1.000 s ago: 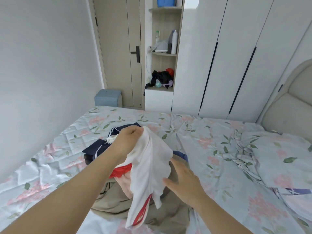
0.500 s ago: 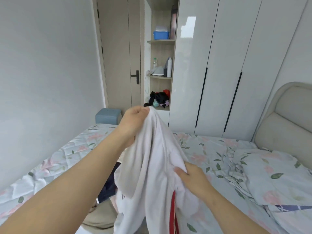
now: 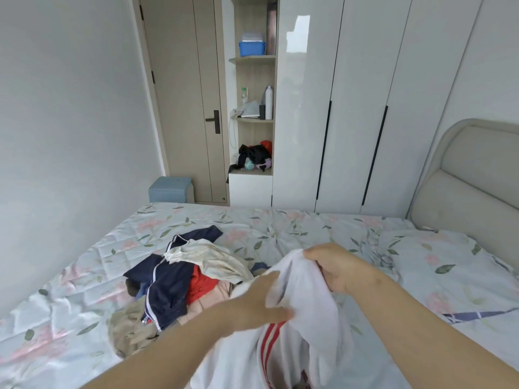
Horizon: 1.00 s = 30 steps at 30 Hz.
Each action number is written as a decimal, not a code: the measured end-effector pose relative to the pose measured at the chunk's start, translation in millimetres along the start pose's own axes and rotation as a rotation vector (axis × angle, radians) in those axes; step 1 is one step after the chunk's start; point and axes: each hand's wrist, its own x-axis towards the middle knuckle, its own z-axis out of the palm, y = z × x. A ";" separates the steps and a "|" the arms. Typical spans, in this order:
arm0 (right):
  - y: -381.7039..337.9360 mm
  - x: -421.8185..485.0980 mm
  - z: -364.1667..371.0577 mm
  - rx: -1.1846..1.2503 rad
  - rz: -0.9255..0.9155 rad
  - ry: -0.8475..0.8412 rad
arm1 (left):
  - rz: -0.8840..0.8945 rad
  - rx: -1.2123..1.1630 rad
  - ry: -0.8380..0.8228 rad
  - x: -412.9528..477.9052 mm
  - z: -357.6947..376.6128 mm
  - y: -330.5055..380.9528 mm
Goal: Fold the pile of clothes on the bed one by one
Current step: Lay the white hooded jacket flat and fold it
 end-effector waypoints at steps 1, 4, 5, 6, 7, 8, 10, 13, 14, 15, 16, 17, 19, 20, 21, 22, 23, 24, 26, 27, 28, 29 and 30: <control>-5.9 -3.0 3.0 0.087 0.006 -0.007 | 0.033 -0.097 -0.004 0.0 10.0 1.9; -37.5 -10.5 2.7 0.408 -0.033 -0.008 | 0.094 -0.309 0.030 12.1 28.4 -5.0; -48.3 -13.1 2.0 0.450 -0.067 0.004 | 0.052 -0.370 0.031 14.8 34.0 -2.3; -55.9 -15.9 1.5 0.430 -0.100 0.016 | -0.003 -0.412 0.038 20.0 40.5 -2.6; -57.7 -16.1 1.6 0.370 -0.123 0.038 | -0.027 -0.453 0.068 22.6 44.8 -1.4; -54.0 -14.3 1.1 0.291 -0.123 0.066 | -0.050 -0.476 0.113 27.4 47.1 -5.0; -28.1 -1.9 -4.8 0.141 -0.071 0.146 | -0.105 -0.467 0.186 32.7 46.3 -16.8; 35.1 15.9 -15.8 0.009 0.093 0.206 | -0.159 -0.425 0.206 29.9 50.3 -39.4; 56.8 20.5 -18.6 -0.003 0.153 0.202 | -0.182 -0.383 0.210 28.1 54.6 -46.5; 76.2 22.6 -20.4 -0.011 0.205 0.193 | -0.207 -0.337 0.213 26.3 60.2 -53.8; 92.5 23.9 -22.0 -0.017 0.246 0.184 | -0.222 -0.307 0.205 25.8 67.4 -61.6; 106.7 25.1 -23.4 -0.019 0.274 0.179 | -0.229 -0.264 0.191 26.0 75.0 -68.1; 130.7 27.9 -26.2 -0.022 0.296 0.184 | -0.229 -0.153 0.166 27.7 90.8 -78.3; 140.7 29.4 -28.1 -0.021 0.304 0.191 | -0.225 -0.107 0.155 29.0 98.7 -81.9; 150.9 30.1 -30.2 -0.016 0.319 0.198 | -0.229 -0.060 0.134 29.6 106.9 -84.6; 161.4 30.5 -33.1 -0.004 0.345 0.207 | -0.236 -0.015 0.105 30.8 115.2 -87.4; 172.6 30.7 -36.3 0.010 0.376 0.216 | -0.247 0.025 0.070 32.3 123.8 -90.8; 184.3 30.7 -40.2 0.019 0.408 0.224 | -0.256 0.053 0.035 34.4 133.0 -95.1; 207.0 31.0 -48.8 0.022 0.465 0.240 | -0.277 0.083 -0.027 39.8 151.6 -104.1; 217.8 31.0 -52.7 0.026 0.491 0.248 | -0.289 0.097 -0.058 42.9 160.9 -108.0; 229.1 31.5 -56.5 0.032 0.517 0.258 | -0.291 0.118 -0.087 46.6 170.6 -111.9; 240.4 32.7 -60.0 0.036 0.544 0.268 | -0.284 0.147 -0.111 51.3 180.6 -116.4; 252.4 34.3 -63.4 0.036 0.572 0.279 | -0.263 0.184 -0.126 56.7 190.7 -121.7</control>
